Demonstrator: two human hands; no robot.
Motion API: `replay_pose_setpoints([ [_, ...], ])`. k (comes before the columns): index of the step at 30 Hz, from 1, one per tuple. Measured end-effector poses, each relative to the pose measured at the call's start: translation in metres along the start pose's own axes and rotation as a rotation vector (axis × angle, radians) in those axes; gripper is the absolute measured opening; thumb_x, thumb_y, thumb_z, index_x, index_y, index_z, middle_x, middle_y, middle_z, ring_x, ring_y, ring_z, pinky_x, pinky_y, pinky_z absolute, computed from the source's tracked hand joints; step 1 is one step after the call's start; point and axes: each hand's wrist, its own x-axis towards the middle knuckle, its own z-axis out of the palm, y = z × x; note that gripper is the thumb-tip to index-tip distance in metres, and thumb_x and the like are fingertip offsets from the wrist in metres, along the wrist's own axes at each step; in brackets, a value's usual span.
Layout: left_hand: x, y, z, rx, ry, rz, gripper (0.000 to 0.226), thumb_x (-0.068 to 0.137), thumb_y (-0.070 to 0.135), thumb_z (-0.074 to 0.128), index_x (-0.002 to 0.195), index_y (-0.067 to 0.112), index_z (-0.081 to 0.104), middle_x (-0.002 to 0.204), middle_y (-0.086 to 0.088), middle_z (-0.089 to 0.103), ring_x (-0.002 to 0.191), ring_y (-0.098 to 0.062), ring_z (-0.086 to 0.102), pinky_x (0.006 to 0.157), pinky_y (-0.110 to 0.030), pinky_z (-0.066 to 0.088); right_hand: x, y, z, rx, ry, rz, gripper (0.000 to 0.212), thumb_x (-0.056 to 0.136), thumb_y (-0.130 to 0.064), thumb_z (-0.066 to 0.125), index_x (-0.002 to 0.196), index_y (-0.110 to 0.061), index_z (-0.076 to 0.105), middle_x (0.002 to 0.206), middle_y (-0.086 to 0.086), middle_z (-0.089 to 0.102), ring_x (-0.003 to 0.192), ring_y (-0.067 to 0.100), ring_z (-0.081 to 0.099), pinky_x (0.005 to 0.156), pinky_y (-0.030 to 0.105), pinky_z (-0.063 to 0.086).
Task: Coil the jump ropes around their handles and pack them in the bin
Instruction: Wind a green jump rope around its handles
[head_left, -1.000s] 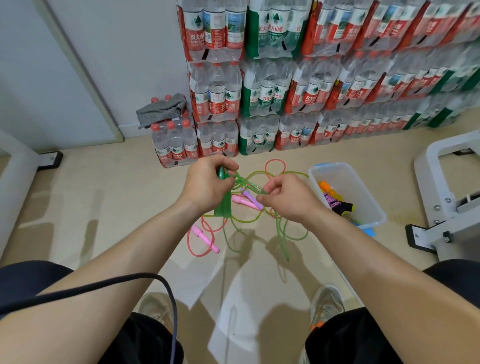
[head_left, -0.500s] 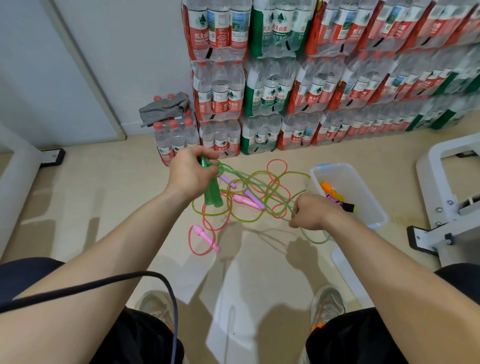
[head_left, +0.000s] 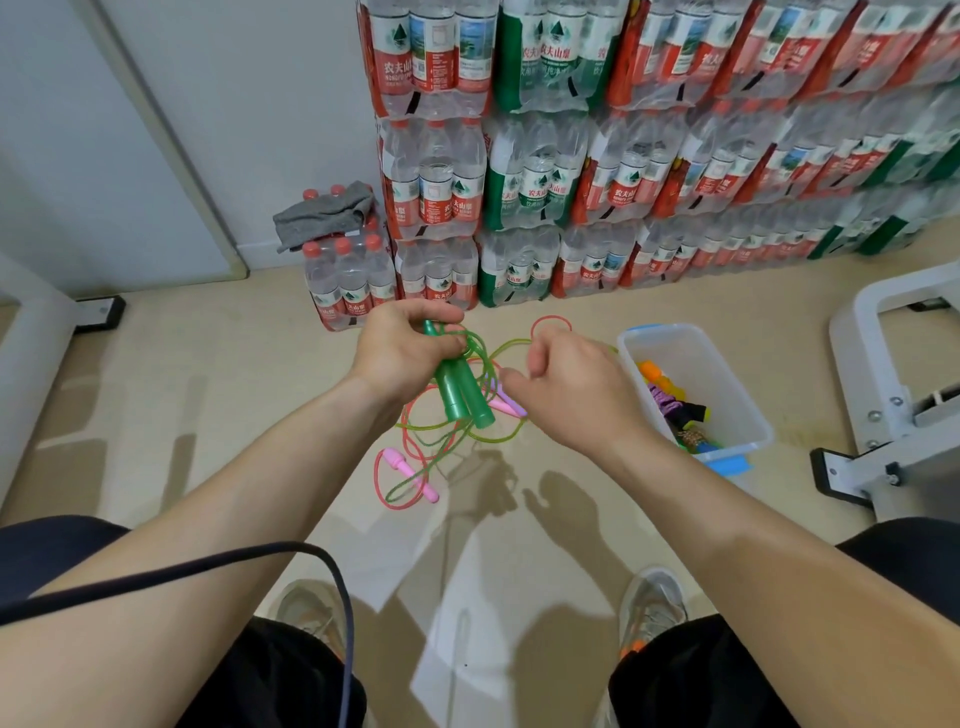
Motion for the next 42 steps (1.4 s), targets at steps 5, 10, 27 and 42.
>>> replay_pose_setpoints([
  [5, -0.003, 0.000, 0.006, -0.018, -0.018, 0.024, 0.026, 0.083, -0.008, 0.073, 0.093, 0.016, 0.071, 0.094, -0.006, 0.071, 0.090, -0.021, 0.070, 0.089, -0.040, 0.060, -0.003, -0.001, 0.021, 0.265, -0.147, -0.049, 0.016, 0.094, -0.029, 0.056, 0.085, -0.031, 0.069, 0.081, -0.009, 0.067, 0.082, 0.014, 0.064, 0.075, 0.033, 0.050],
  [10, -0.010, 0.001, 0.011, -0.012, -0.065, 0.037, 0.024, 0.083, -0.004, 0.075, 0.096, 0.016, 0.072, 0.101, -0.010, 0.072, 0.095, -0.024, 0.072, 0.088, -0.038, 0.060, 0.005, 0.013, 0.021, 0.344, -0.171, 0.087, 0.007, 0.099, -0.031, 0.051, 0.102, -0.030, 0.057, 0.082, -0.010, 0.061, 0.082, 0.016, 0.056, 0.074, 0.033, 0.040],
  [27, -0.018, 0.002, 0.017, -0.105, -0.185, -0.105, 0.022, 0.085, -0.008, 0.071, 0.099, 0.009, 0.070, 0.114, -0.030, 0.067, 0.102, -0.043, 0.069, 0.091, -0.047, 0.058, 0.015, 0.024, 0.022, 0.909, -0.148, 0.163, 0.011, 0.096, -0.013, 0.068, 0.097, -0.002, 0.068, 0.079, 0.007, 0.072, 0.072, 0.011, 0.069, 0.064, 0.025, 0.056],
  [42, 0.015, -0.021, -0.005, 0.310, 0.053, 0.125, 0.018, 0.087, 0.008, 0.075, 0.101, 0.019, 0.073, 0.116, 0.000, 0.069, 0.112, -0.017, 0.063, 0.104, -0.039, 0.051, 0.020, 0.032, 0.002, 1.465, -0.144, 0.314, 0.018, 0.109, -0.015, 0.042, 0.091, -0.012, 0.045, 0.091, 0.013, 0.075, 0.097, 0.029, 0.074, 0.075, 0.037, 0.061],
])
